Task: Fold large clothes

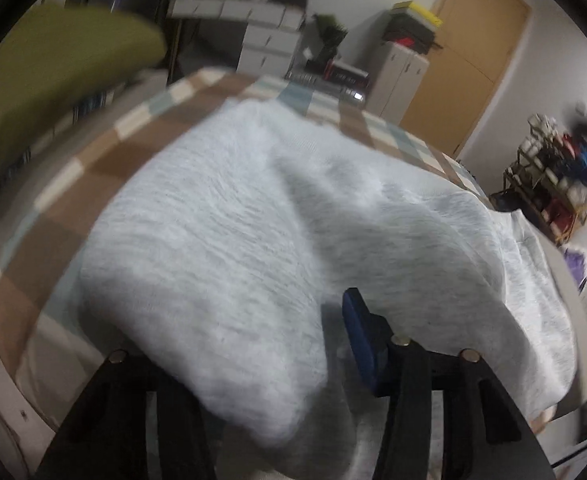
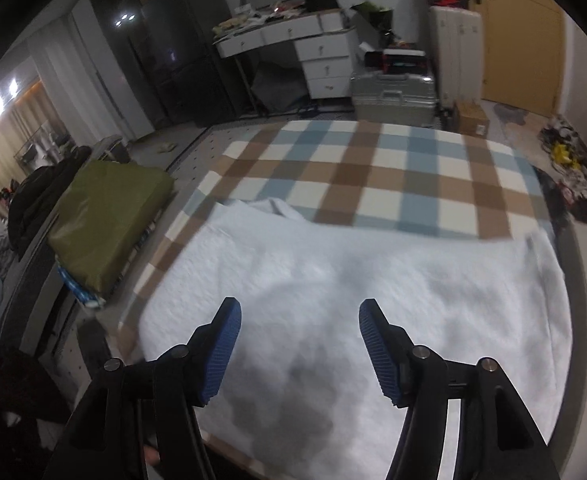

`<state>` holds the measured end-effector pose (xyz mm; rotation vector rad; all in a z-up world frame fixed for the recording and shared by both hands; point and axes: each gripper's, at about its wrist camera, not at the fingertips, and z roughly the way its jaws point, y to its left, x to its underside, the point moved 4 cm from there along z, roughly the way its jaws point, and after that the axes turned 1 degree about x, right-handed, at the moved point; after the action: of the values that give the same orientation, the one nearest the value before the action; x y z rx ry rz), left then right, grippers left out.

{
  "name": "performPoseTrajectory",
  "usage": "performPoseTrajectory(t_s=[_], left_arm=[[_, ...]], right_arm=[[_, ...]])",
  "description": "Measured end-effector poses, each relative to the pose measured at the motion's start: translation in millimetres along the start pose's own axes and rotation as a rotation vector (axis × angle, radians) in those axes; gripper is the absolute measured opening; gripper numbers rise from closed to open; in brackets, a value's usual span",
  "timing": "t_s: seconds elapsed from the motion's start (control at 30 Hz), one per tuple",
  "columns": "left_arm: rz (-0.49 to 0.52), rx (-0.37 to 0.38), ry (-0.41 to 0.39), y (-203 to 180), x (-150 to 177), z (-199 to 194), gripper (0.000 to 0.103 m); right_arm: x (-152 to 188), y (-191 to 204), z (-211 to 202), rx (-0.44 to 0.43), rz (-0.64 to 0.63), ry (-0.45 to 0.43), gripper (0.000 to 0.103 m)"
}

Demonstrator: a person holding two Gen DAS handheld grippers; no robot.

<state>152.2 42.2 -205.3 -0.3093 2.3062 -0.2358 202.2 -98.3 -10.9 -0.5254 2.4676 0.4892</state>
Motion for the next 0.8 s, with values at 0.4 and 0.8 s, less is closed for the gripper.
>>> performPoseTrajectory(t_s=[0.4, 0.8], left_arm=[[0.414, -0.047, -0.156, -41.3, 3.8, 0.3, 0.029], [0.454, 0.01, -0.148, -6.5, -10.4, 2.1, 0.024]], right_arm=[[-62.8, 145.0, 192.8, 0.08, -0.306, 0.665, 0.074], [-13.8, 158.6, 270.8, 0.283, -0.525, 0.842, 0.02]])
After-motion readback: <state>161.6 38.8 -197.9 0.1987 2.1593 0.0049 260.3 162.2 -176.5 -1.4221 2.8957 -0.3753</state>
